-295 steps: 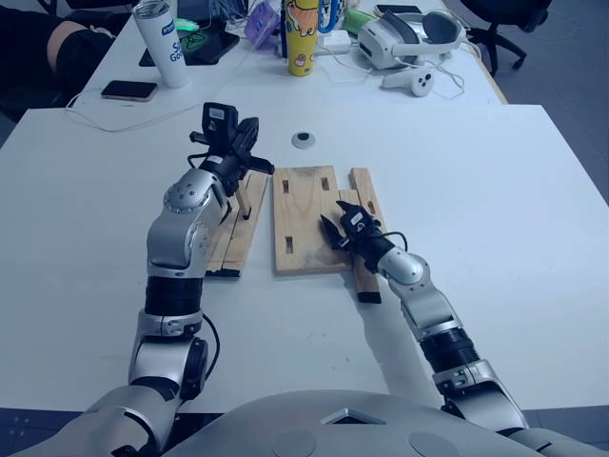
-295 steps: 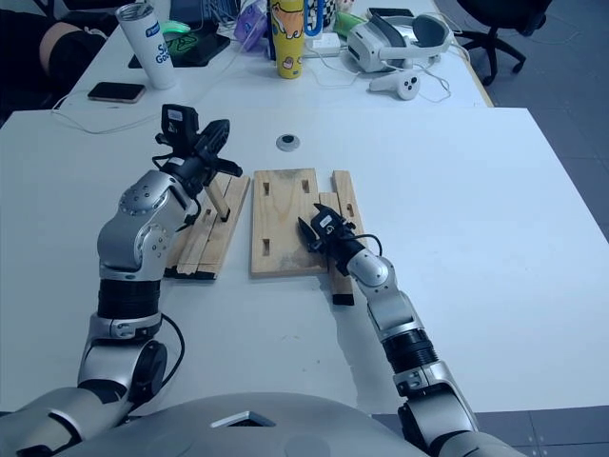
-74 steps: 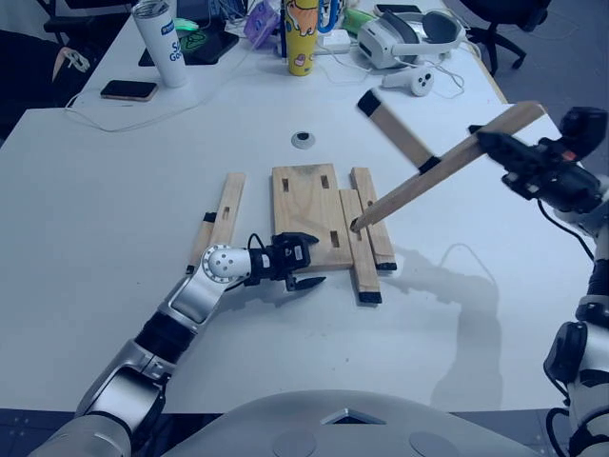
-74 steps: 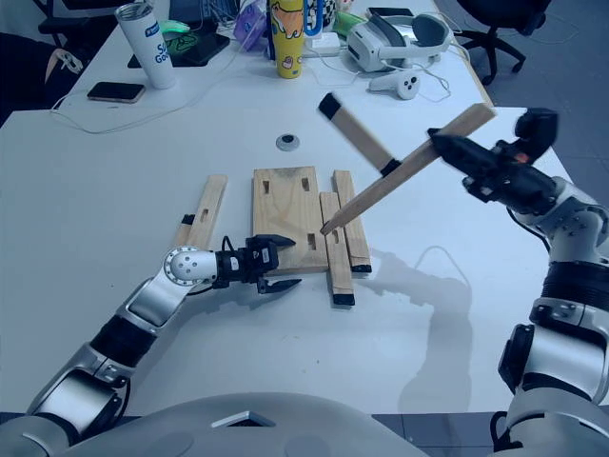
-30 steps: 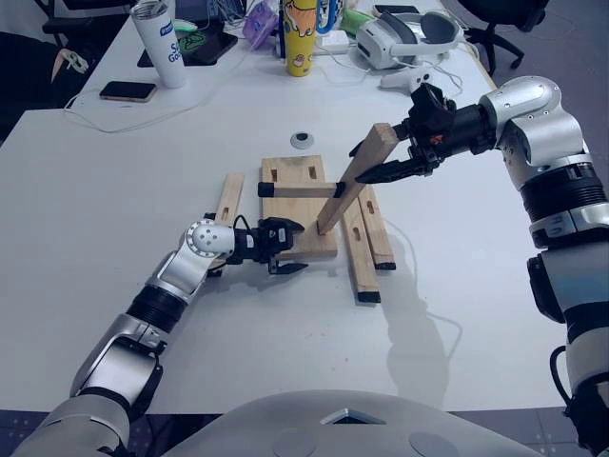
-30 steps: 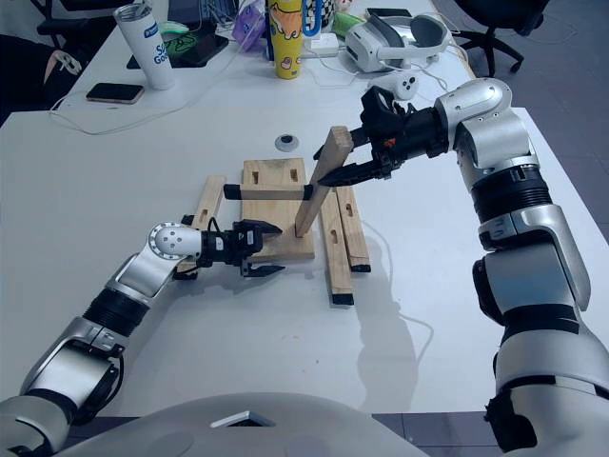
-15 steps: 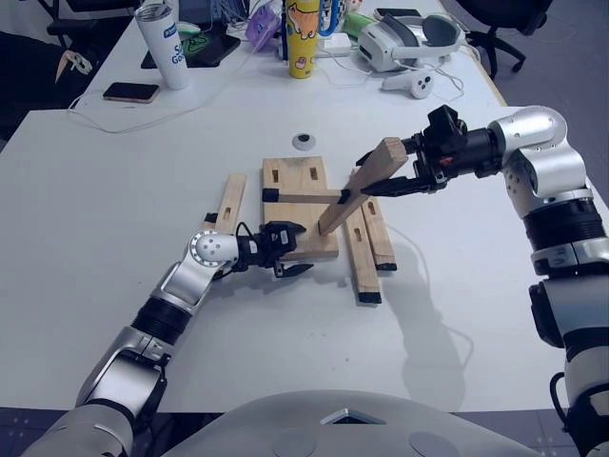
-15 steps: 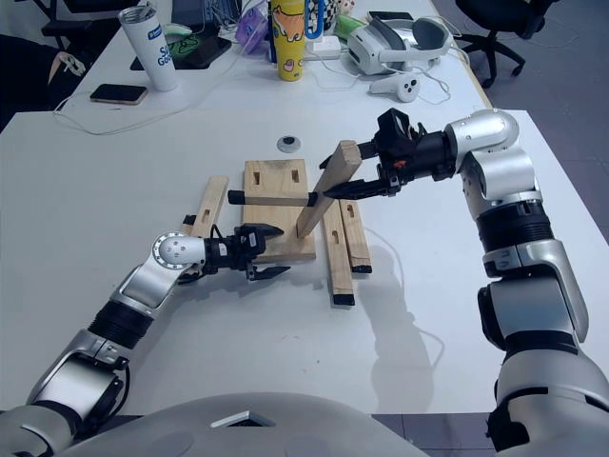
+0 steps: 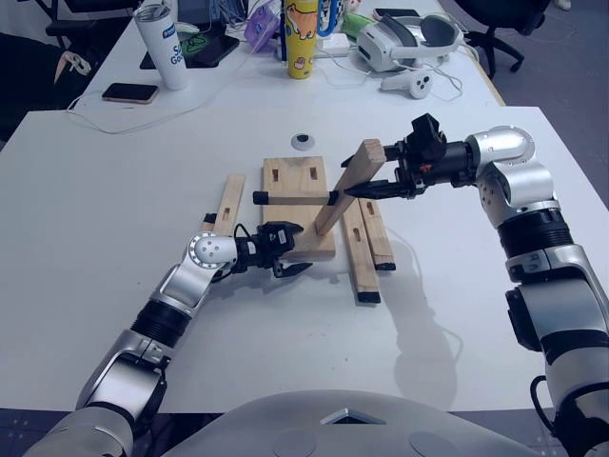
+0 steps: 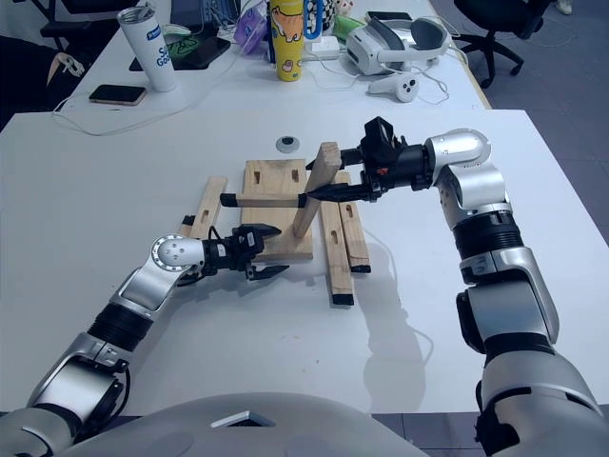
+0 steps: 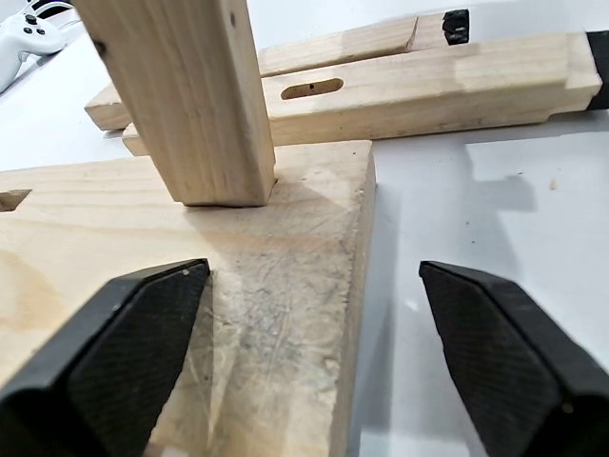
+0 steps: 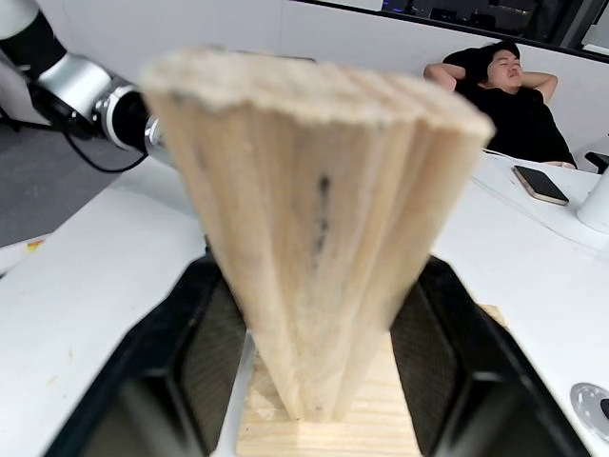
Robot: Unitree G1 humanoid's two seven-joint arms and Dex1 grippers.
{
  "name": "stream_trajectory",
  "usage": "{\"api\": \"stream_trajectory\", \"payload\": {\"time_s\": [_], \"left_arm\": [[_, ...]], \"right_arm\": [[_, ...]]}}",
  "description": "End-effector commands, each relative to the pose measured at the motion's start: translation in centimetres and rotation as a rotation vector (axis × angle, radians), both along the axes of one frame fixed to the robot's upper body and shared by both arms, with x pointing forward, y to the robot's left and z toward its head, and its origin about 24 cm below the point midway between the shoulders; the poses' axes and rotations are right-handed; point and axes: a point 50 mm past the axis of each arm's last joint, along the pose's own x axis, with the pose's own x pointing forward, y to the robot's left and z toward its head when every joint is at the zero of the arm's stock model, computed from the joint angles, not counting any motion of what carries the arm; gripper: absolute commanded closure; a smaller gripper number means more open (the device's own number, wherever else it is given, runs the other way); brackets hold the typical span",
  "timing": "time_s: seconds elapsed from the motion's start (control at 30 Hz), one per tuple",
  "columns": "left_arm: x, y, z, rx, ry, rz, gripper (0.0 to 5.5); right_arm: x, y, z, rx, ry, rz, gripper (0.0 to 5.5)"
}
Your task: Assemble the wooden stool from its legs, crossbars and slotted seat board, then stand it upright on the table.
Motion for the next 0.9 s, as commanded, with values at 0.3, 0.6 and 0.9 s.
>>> {"api": "stream_trajectory", "payload": {"time_s": [0.3,0.6,0.9], "left_arm": [[-2.1,0.4,-3.4,0.068,0.178,0.010,1.41],[-1.6,1.1,-3.5,0.067,0.166,0.075,1.41],[-0.8,1.8,-4.0,0.087,0.161,0.194,1.41]], "right_arm": [[-0.9,-0.2,-8.7,-0.128,0.348,-0.238,3.43],[-1.3,-1.0,-7.4,-0.119,0.264,-0.262,2.24],[-3.2,-7.2,-2.1,-0.089,0.274,-0.369,2.63]]}}
